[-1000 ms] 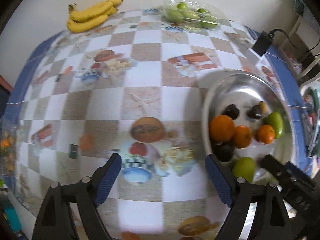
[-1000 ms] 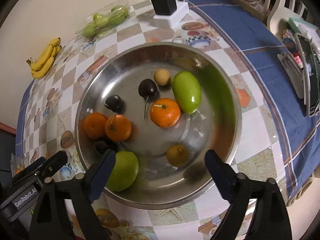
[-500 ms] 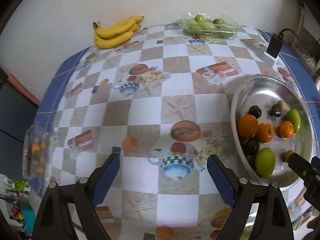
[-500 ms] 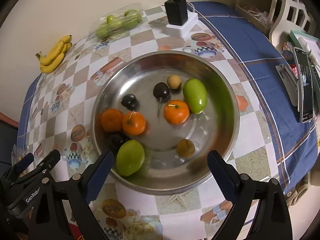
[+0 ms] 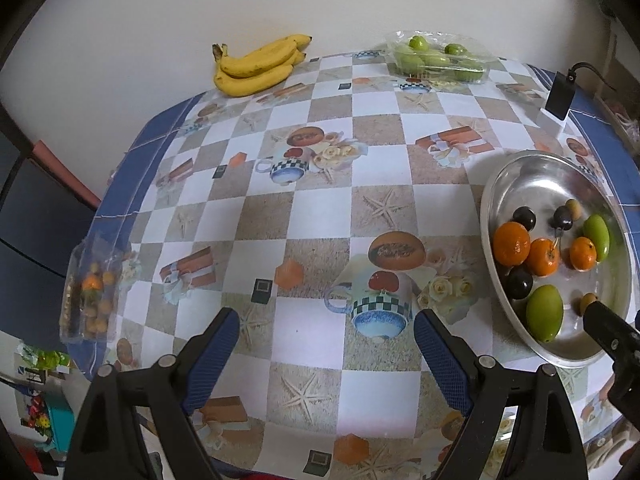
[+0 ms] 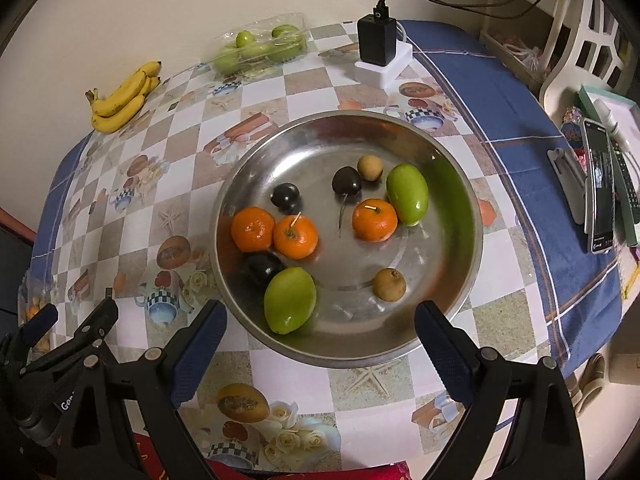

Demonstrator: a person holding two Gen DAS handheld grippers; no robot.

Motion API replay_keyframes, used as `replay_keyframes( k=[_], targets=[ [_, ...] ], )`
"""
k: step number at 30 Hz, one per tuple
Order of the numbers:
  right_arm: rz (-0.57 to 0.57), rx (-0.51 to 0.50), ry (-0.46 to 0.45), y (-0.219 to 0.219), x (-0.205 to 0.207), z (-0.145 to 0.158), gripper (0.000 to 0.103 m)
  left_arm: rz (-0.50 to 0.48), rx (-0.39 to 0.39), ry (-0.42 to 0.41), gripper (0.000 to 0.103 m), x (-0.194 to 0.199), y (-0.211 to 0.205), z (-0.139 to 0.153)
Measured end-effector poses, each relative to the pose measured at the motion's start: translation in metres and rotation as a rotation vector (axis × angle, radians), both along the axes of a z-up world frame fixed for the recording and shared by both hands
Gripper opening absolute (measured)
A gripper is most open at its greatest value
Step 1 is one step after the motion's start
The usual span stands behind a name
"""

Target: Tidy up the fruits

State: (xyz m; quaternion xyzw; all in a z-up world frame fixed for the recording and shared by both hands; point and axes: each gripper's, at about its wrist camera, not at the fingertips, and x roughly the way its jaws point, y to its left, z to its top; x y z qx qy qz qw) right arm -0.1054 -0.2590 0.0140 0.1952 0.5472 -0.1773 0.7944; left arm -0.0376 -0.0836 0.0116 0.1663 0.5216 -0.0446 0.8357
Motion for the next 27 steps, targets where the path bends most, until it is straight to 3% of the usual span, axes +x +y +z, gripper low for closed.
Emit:
replay_keyframes(
  k=[19,27],
  targets=[
    [-0.008,0.006,-0.008,0.0,-0.001,0.0,0.095,0.078,-0.063,0.064,0.091,0.003,0.019,-0.009],
    [-0.002,-0.002,-0.006,0.001,-0.001,0.0,0.095,0.087,-0.061,0.048,0.091,0.003,0.021,-0.007]
  ],
)
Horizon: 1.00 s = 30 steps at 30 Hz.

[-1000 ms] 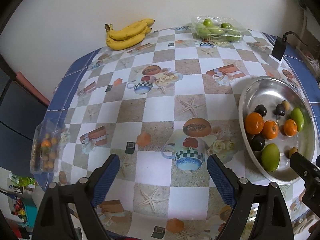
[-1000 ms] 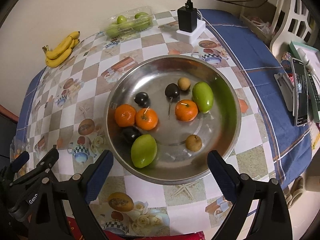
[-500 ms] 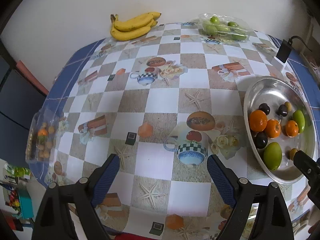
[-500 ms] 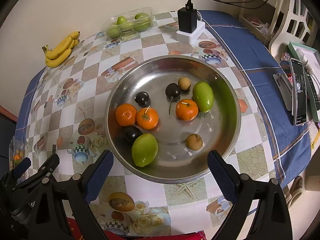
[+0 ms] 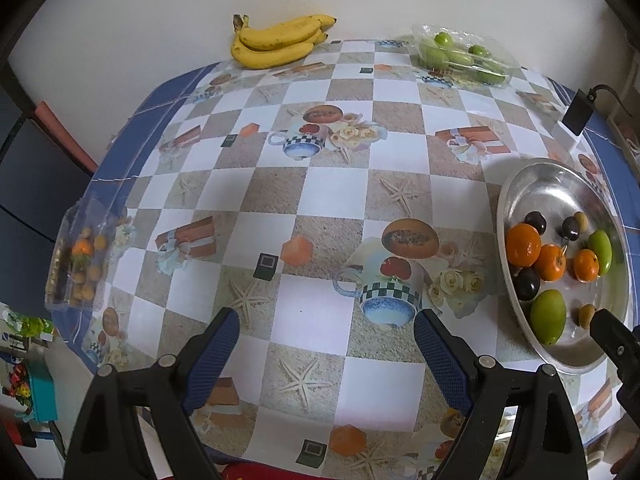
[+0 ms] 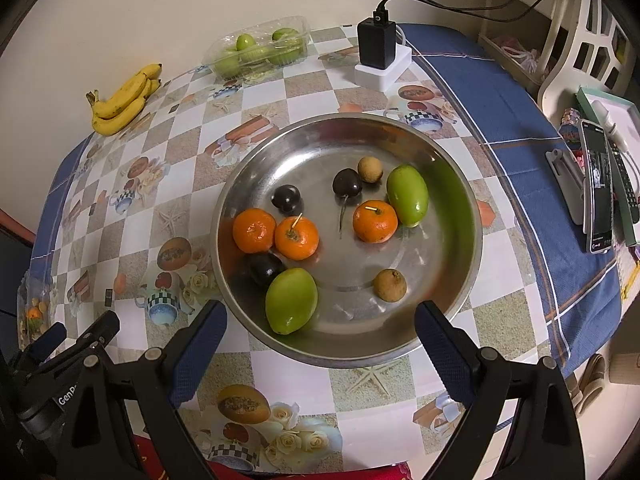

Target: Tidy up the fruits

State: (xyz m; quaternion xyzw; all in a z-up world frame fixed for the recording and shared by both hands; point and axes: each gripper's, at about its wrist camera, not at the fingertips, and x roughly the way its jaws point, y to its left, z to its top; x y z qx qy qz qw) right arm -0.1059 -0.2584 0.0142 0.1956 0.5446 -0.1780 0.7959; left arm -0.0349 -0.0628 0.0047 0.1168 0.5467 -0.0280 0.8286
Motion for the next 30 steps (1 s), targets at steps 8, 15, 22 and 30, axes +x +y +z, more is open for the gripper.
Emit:
replay_keyframes(
  k=[8,15,22,30],
  targets=[
    [0.007,-0.008,0.005,0.0007,0.0009,-0.0004,0.095,-0.005,-0.002,-0.008,0.091,-0.0011,-0.0004,0.0011],
    [0.012,-0.033,0.005,0.0025,0.0008,0.0021,0.095,-0.011,0.003,-0.013,0.091,-0.0018,-0.002,0.002],
    [0.013,-0.039,0.004,0.0029,0.0009,0.0027,0.095,-0.013,0.005,-0.012,0.091,-0.0022,-0.0022,0.0014],
    [0.014,-0.039,0.005,0.003,0.0011,0.0027,0.095,-0.015,0.007,-0.017,0.091,-0.0022,-0.0017,0.0014]
  ],
)
